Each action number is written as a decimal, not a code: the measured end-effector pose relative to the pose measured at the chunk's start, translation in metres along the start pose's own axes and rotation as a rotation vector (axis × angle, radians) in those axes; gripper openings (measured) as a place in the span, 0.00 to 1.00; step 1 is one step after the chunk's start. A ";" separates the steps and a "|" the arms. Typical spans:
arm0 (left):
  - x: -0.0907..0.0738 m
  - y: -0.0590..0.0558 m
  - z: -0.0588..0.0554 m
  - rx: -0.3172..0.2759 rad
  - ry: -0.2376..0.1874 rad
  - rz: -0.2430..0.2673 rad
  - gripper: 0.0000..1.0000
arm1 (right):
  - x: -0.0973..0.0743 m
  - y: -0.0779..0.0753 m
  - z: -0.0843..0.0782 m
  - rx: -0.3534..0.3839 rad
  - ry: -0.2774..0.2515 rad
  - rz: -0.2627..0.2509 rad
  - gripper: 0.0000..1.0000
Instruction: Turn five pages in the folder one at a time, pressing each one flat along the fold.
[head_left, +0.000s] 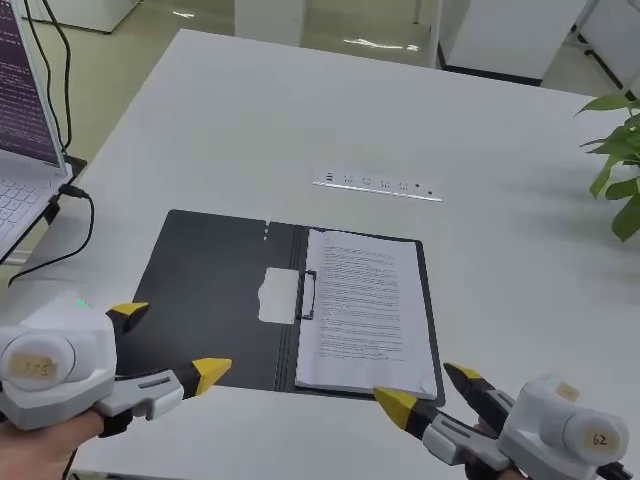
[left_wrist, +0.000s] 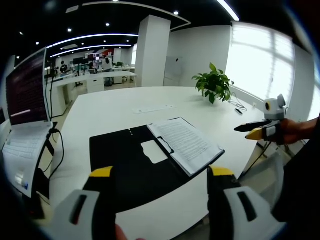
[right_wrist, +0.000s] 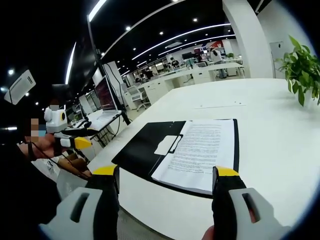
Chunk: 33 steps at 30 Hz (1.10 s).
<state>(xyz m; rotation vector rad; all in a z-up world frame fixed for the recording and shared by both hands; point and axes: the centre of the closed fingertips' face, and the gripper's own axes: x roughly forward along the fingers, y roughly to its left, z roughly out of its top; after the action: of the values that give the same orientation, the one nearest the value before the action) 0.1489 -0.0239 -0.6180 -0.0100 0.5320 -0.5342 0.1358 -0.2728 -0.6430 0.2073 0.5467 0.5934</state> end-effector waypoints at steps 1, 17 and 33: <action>0.000 0.000 0.000 0.000 -0.001 0.000 0.74 | 0.000 0.000 0.000 -0.001 0.000 0.000 0.75; -0.001 0.003 -0.001 -0.009 -0.004 0.006 0.74 | 0.001 0.000 0.000 -0.008 0.003 -0.001 0.75; -0.001 0.003 0.000 -0.011 -0.008 0.007 0.74 | -0.002 -0.002 0.000 -0.004 0.005 -0.005 0.75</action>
<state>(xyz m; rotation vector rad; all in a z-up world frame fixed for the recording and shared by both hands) 0.1497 -0.0208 -0.6180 -0.0204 0.5267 -0.5243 0.1356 -0.2753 -0.6430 0.2005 0.5503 0.5907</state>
